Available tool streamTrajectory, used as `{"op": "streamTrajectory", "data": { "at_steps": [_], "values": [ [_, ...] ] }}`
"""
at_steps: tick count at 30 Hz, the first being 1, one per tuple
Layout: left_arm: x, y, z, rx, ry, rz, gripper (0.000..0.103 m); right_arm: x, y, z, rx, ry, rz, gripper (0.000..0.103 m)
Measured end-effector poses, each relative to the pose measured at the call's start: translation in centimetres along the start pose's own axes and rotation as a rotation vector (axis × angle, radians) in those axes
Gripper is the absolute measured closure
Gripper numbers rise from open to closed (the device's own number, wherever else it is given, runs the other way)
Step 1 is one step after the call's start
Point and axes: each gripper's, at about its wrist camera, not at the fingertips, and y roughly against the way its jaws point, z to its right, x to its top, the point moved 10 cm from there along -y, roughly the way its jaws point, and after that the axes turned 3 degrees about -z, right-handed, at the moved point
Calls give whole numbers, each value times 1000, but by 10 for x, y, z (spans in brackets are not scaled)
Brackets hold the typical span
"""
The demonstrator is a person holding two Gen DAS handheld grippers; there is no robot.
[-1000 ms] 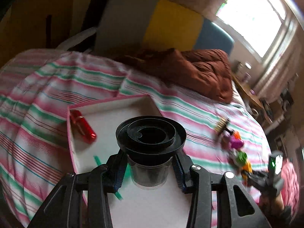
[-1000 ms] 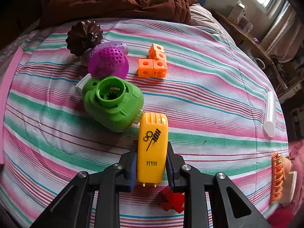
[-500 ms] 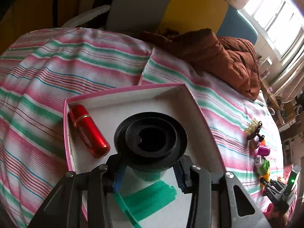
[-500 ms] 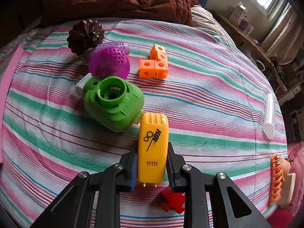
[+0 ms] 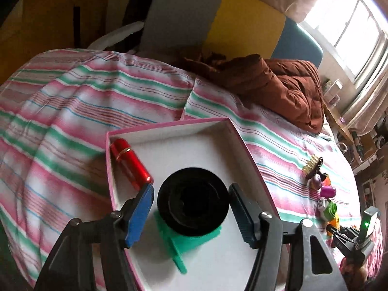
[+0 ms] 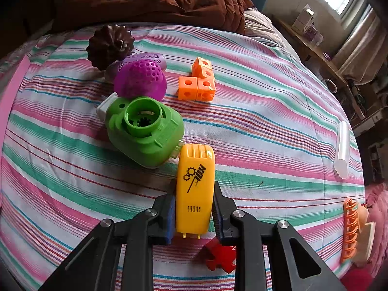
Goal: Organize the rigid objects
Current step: 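Carry the cup into the tray and open the left tool, then hold the yellow toy in the right tool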
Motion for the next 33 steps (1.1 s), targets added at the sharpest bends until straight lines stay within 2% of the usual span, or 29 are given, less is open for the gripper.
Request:
{"op": "streamTrajectory", "data": {
  "at_steps": [4,8,14,19,25,33],
  "values": [
    [-9,11,-9,41,10,34,38,0,0,-1,-10,6,3,76],
    [-27,14,-15,82,-15,24,39,0,0,-2,-18,10,5,76],
    [-43,20,-29,118,14,38,39,1,0,0,-23,13,6,76],
    [-49,34,-34,112,36,56,39,1,0,-1,-29,17,8,76],
    [-65,58,-16,143,-40,115,38,1,0,-1,-35,22,9,76],
    [-94,72,12,177,-150,128,38,1,0,-1,-39,25,10,77]
  ]
}}
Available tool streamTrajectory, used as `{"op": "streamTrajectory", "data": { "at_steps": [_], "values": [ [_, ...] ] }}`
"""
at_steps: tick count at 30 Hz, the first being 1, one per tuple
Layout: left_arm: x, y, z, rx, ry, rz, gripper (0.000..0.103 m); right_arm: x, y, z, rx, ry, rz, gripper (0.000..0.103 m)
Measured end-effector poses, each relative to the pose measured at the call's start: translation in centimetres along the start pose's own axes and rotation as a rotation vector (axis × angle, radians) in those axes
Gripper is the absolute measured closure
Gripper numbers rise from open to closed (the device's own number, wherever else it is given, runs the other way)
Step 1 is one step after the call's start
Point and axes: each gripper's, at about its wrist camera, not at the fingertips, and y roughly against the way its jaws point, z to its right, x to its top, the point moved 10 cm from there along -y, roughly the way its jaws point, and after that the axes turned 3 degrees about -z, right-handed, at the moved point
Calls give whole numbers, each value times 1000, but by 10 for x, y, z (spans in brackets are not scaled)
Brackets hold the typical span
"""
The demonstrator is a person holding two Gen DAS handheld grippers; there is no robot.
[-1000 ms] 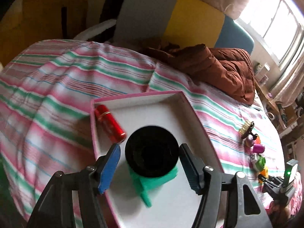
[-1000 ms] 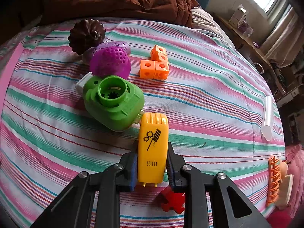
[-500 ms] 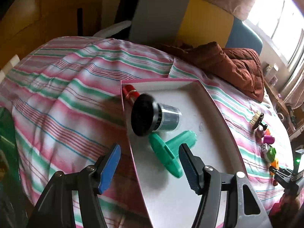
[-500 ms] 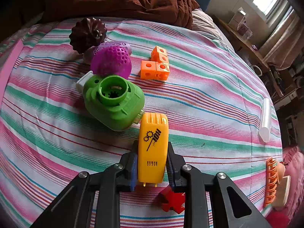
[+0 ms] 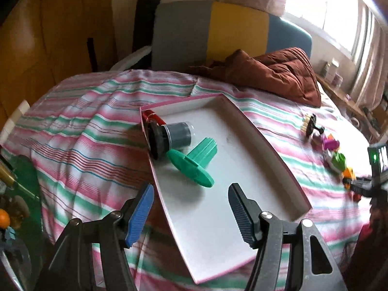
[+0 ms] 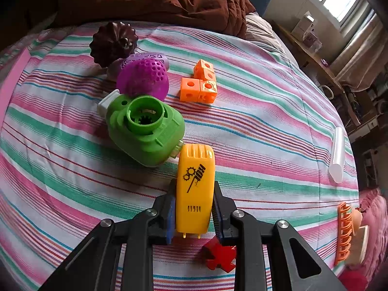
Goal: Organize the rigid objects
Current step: 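Hold the yellow toy in the right tool, then carry the yellow toy into the tray and open the right tool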
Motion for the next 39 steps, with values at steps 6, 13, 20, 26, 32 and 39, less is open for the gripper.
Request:
{"op": "streamTrajectory", "data": {
  "at_steps": [6,13,20,26,32,39],
  "values": [
    [-6,12,10,3,-47,18,38,-3,2,-4,-6,15,-1,77],
    [-15,11,9,-11,-39,-4,38,-6,4,-8,0,31,-10,77],
    [-21,10,10,-25,-38,-16,38,-14,12,-20,56,37,-31,77],
    [-23,10,12,-31,-39,-14,38,-25,24,-52,158,69,-36,77],
    [-25,11,13,-40,-38,-20,38,-31,39,-88,214,126,-16,78],
    [-28,9,11,-40,-32,-34,38,-22,61,-134,296,161,46,78]
  ]
}}
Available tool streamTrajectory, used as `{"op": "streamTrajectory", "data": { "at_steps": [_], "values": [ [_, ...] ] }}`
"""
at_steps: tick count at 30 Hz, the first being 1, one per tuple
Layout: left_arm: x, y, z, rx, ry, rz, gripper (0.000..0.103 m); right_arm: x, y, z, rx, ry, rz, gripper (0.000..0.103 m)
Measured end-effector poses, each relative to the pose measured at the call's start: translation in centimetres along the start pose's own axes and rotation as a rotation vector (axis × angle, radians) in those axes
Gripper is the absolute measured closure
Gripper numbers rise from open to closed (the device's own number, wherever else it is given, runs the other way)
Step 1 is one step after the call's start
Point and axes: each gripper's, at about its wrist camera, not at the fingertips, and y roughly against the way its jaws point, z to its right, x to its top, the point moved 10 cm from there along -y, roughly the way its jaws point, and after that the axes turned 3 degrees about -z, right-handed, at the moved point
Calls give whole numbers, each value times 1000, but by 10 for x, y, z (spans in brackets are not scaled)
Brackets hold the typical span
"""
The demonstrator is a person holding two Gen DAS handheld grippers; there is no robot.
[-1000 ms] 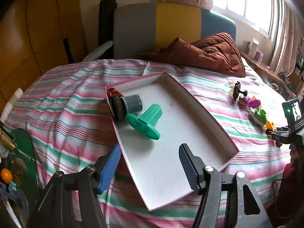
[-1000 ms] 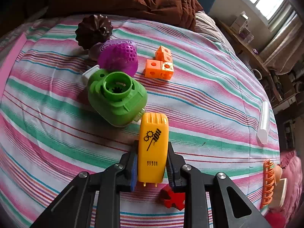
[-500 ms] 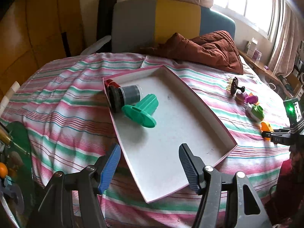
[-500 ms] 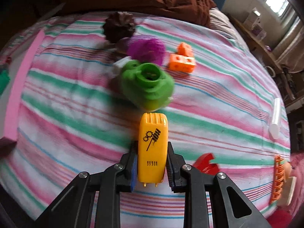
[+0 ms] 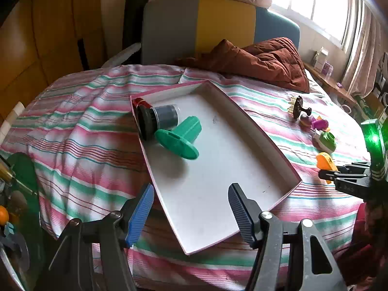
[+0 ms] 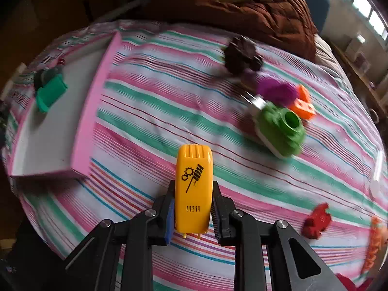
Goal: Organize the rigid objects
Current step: 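Carry the yellow toy into the tray and open the right tool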
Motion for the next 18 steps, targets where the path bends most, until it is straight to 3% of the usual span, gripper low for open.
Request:
{"op": "streamTrajectory", "data": {
  "at_steps": [12,18],
  "values": [
    [-3,-1,-9,-21,32,-7,38,47,32,-78,151,94,124,78],
    [-6,-1,-23,-37,92,-14,38,75,32,-123,194,169,134,78]
  ]
}}
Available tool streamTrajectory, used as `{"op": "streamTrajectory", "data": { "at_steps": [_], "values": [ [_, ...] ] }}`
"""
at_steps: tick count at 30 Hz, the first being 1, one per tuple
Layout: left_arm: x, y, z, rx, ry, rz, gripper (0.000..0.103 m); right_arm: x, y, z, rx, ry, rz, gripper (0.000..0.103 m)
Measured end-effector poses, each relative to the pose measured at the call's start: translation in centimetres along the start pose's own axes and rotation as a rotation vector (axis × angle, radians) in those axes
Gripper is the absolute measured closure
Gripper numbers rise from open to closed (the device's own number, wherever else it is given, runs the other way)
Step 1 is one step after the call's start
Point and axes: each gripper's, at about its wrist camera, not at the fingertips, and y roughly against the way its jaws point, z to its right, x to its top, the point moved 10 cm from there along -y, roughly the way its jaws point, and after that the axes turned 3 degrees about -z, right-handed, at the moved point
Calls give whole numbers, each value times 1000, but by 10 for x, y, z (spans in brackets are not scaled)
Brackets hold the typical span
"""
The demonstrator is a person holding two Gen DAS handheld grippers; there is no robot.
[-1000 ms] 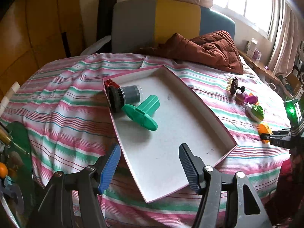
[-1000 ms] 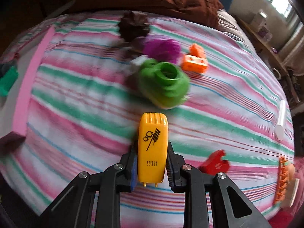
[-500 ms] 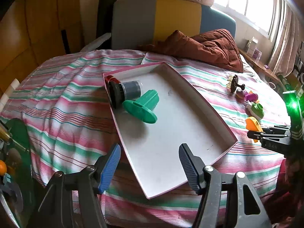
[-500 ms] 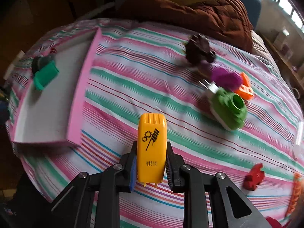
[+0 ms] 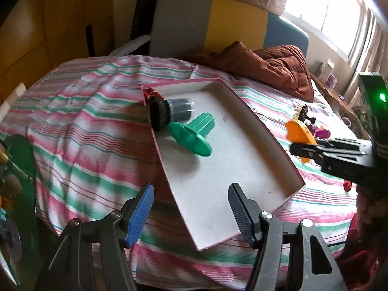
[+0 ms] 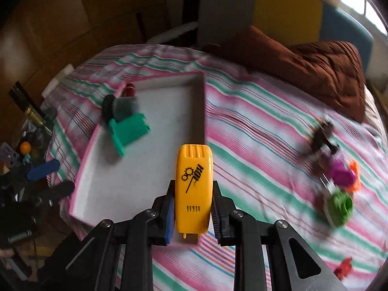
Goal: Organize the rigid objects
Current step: 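Carry the yellow toy into the tray and open the right tool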
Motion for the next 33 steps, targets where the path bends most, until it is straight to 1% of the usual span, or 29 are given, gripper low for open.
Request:
{"op": "streamTrajectory", "data": {
  "at_steps": [4,10,14,20,23,28,31,33],
  "values": [
    [-1,1,-8,0,17,0,38,21,-16,-15,21,17,-11,78],
    [2,1,-16,-4,34,1,38,57,-49,-28,21,29,-30,78],
    [2,-1,-19,5,34,-3,38,68,-71,-32,9,33,-60,78],
    [3,-1,-25,22,40,-2,38,73,-97,-30,-37,48,-101,77],
    [5,2,-26,33,35,11,38,74,-98,-28,-44,35,-99,76],
    [8,6,-25,38,32,23,38,68,-83,-29,-48,33,-58,71],
    [8,8,-23,38,25,24,38,63,-75,-29,-44,28,-41,69],
    [8,9,-21,40,20,26,38,60,-68,-30,-43,27,-26,66]
  ]
}}
